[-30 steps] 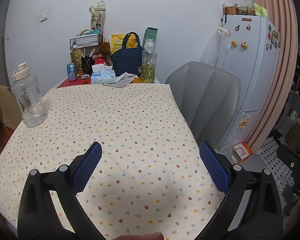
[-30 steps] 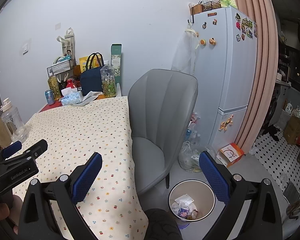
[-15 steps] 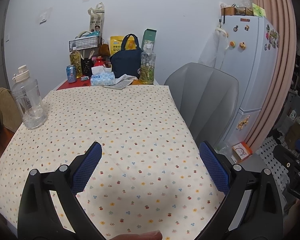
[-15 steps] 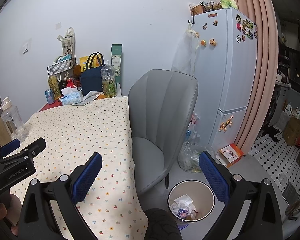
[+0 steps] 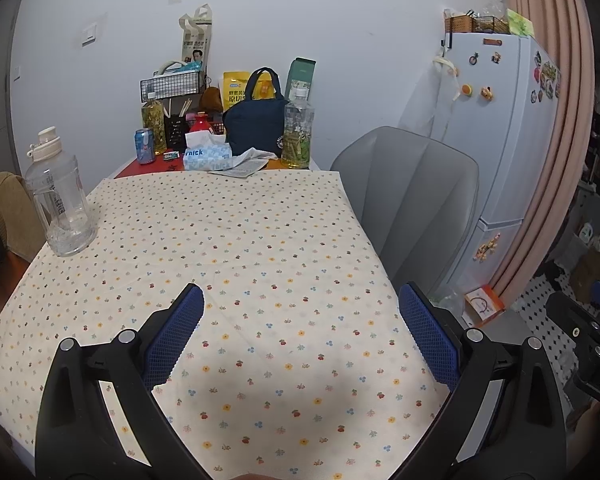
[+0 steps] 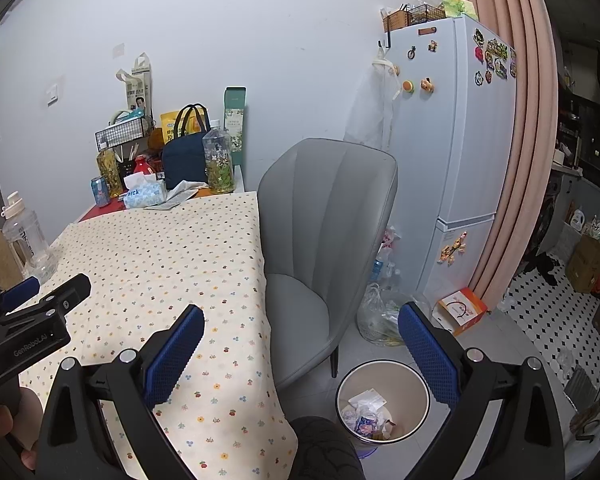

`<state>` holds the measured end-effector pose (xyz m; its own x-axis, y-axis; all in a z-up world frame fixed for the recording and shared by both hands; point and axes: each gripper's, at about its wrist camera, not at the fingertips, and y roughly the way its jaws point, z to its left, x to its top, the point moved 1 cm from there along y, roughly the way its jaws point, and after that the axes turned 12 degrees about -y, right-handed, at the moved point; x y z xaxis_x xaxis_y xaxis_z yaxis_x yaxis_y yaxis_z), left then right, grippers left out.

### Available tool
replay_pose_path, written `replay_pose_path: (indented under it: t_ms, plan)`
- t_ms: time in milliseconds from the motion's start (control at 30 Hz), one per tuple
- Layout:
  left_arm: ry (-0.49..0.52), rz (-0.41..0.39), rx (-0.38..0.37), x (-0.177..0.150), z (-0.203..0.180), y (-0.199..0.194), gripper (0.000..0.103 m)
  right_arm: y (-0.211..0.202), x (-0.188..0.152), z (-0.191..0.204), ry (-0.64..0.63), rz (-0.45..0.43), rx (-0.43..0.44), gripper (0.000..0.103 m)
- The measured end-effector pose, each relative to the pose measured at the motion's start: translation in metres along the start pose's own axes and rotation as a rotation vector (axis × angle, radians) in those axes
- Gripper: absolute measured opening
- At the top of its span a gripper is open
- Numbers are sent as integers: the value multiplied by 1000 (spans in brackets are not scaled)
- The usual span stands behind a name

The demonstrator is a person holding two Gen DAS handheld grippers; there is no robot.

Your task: Collect trash

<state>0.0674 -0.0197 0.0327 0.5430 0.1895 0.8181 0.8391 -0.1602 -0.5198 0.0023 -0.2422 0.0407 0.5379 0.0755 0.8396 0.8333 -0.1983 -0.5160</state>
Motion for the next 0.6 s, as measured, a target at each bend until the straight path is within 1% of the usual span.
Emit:
replay_pose_path:
  t_ms: [433, 600]
  plan:
    - [-1, 10, -5, -1, 2, 3, 97, 1, -2, 3, -6, 7, 2, 95]
    - [-14, 16, -3, -3, 7, 7, 97, 6, -3, 8, -8, 21, 18, 95]
